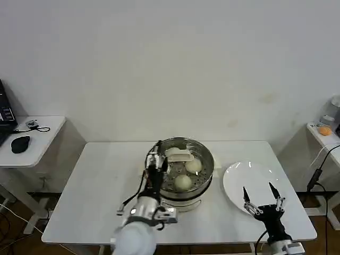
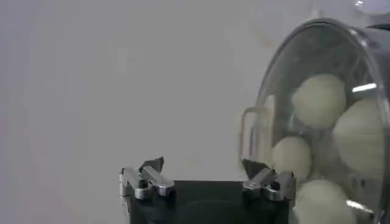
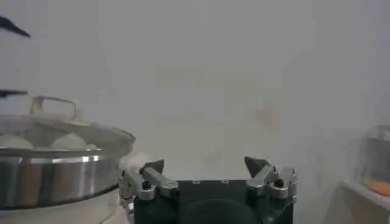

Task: Take steamed baozi put them in steamer then cover it.

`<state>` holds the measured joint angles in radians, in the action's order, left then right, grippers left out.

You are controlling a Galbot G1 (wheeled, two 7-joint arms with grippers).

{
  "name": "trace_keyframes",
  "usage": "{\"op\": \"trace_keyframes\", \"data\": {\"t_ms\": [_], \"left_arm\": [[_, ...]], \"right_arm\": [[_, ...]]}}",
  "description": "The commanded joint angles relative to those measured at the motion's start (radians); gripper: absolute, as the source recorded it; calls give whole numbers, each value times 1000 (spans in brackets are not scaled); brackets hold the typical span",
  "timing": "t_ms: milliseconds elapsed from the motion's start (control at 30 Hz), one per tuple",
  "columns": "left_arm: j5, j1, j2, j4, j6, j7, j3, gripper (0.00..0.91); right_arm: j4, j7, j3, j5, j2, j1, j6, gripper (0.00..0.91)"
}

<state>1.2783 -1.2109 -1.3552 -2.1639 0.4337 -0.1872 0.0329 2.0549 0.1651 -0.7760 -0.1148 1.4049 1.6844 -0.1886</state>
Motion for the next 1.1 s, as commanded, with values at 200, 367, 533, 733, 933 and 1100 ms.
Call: {"op": "trace_keyframes", "data": {"t_ms": [200, 367, 533, 733, 933, 1100], "left_arm": [[-1403, -424, 12, -85, -420, 444, 493, 907], [-1472, -493, 5, -27, -428, 418, 539, 907], [-1443, -538, -13, 1, -491, 405, 556, 907], [-1425, -586, -30, 47, -543, 380, 575, 907], [-1423, -624, -34, 78, -610, 351, 590, 907], [-1399, -646, -43, 91, -638, 355, 594, 907]], "right_arm": [[23, 0, -6, -47, -75, 48, 20, 907], [25, -3, 18, -42, -67, 55, 65, 907], [27, -8, 34, -61, -76, 90, 118, 907], [57, -19, 45, -78, -81, 130, 146, 907], [48, -26, 77, -51, -69, 139, 108, 907], [68, -25, 94, -43, -65, 154, 124, 907]]}}
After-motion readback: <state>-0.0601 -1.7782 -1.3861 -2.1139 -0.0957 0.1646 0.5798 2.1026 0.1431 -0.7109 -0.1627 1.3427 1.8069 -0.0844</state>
